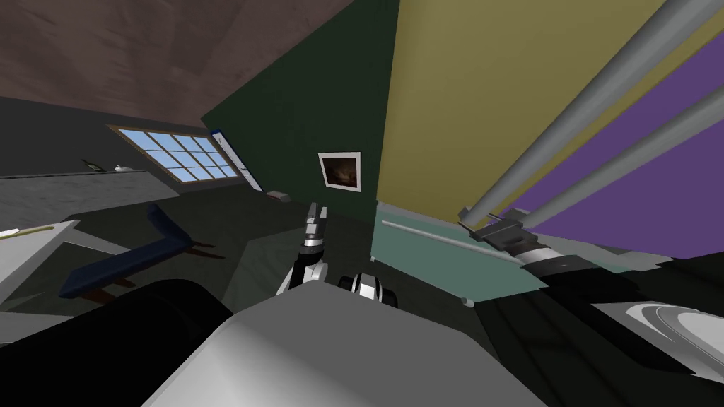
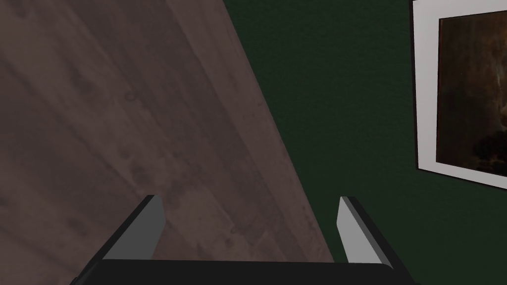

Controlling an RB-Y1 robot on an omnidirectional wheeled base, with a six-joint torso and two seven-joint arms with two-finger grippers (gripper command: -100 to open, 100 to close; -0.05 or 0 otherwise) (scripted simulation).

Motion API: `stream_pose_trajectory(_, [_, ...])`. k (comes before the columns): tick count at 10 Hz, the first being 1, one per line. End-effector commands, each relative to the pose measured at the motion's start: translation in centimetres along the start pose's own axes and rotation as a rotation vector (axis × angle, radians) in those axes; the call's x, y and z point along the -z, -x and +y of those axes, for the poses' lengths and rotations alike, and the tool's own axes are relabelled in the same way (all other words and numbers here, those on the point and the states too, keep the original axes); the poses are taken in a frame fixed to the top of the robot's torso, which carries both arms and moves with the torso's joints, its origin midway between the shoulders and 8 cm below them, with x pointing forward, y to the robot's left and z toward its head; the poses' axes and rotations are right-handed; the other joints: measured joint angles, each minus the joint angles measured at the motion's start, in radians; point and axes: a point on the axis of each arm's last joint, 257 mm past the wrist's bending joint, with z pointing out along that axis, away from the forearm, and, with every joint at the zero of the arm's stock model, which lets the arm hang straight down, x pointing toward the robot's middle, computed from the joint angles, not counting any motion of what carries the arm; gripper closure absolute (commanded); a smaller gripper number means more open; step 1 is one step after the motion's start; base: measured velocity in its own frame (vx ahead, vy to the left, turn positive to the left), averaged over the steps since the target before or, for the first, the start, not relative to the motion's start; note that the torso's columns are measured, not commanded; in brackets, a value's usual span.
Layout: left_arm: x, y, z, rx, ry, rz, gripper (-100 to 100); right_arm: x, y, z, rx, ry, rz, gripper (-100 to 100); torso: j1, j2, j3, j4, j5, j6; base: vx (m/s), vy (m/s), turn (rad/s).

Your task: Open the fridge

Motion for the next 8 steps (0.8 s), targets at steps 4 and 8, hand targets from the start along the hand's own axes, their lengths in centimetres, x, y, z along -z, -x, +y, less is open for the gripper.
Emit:
stream_pose_trajectory(4, [0.0, 0.0, 0.0, 0.000, 0.000, 0.000, 0, 1.3, -2.6, -2.6, 0.008, -0.058, 0.074, 100, -0.001, 0.006, 0.004, 0.003, 0.001, 0.003, -0.098, 0.254, -0.121])
stream_pose_trajectory(8, [0.0, 0.0, 0.0, 0.000, 0.000, 0.000, 0, 3.0, -6.0, -5.2, 0.012, -0.125, 0.162, 100, 0.001, 0.003, 0.003, -0.001, -0.002, 0.003, -0.021, 0.267, -0.135])
